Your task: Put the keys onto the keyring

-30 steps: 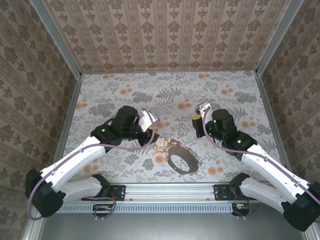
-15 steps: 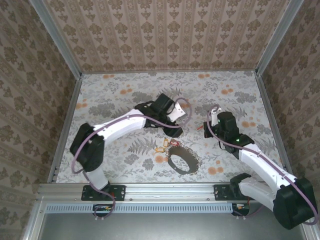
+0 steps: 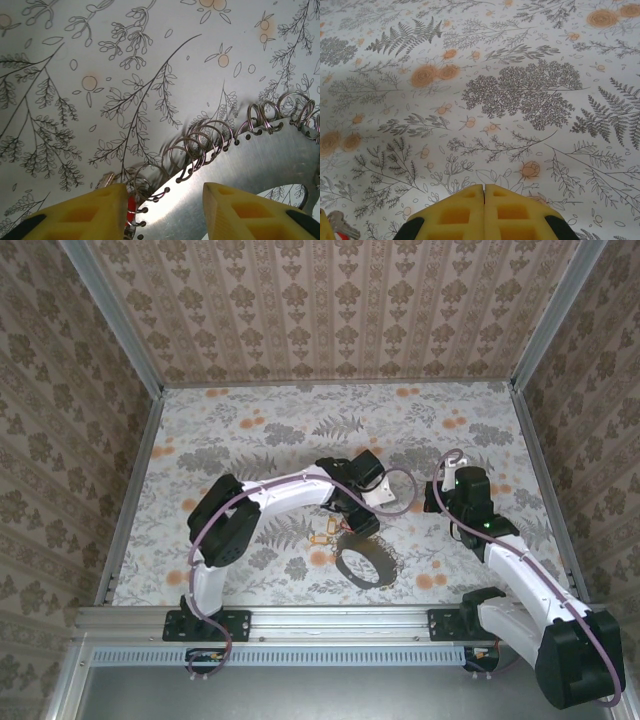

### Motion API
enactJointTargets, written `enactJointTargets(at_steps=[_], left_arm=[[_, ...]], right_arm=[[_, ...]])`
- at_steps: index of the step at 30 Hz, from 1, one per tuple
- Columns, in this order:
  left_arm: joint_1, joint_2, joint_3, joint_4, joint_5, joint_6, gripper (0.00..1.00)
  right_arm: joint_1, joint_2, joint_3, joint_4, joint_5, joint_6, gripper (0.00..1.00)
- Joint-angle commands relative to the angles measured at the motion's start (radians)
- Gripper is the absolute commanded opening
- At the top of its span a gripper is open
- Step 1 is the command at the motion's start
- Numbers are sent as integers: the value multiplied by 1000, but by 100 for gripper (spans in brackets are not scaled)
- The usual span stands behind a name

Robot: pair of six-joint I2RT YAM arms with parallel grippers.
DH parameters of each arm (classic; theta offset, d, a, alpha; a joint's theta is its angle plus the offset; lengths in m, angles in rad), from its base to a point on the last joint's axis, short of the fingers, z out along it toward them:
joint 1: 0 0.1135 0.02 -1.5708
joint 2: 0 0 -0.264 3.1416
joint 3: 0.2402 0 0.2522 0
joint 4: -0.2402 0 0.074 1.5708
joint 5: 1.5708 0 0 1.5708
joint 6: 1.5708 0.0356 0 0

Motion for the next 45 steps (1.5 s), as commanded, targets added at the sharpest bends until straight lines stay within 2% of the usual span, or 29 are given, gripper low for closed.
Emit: enactJointTargets(at_steps=[1, 4, 8, 23, 34, 45], left_arm=[[-19, 18, 38, -49, -21, 43, 42], [-31, 27, 40, -56, -34, 56, 39], [-39, 32, 41, -44, -22, 61, 29], [-56, 82, 56, -28, -6, 65, 29], [-68, 95, 53, -37, -48, 71, 28], [-62, 101, 50, -35, -83, 63, 18]], right_arm=[[-9, -28, -7, 25, -24, 22, 0], [-12, -35, -7, 23, -22, 20, 0], [-15, -35, -4, 17, -23, 19, 0], [-62, -91, -29, 7, -1, 44, 0], [-75, -99, -36, 10, -4, 48, 0], [-76, -105, -39, 10, -5, 51, 0]])
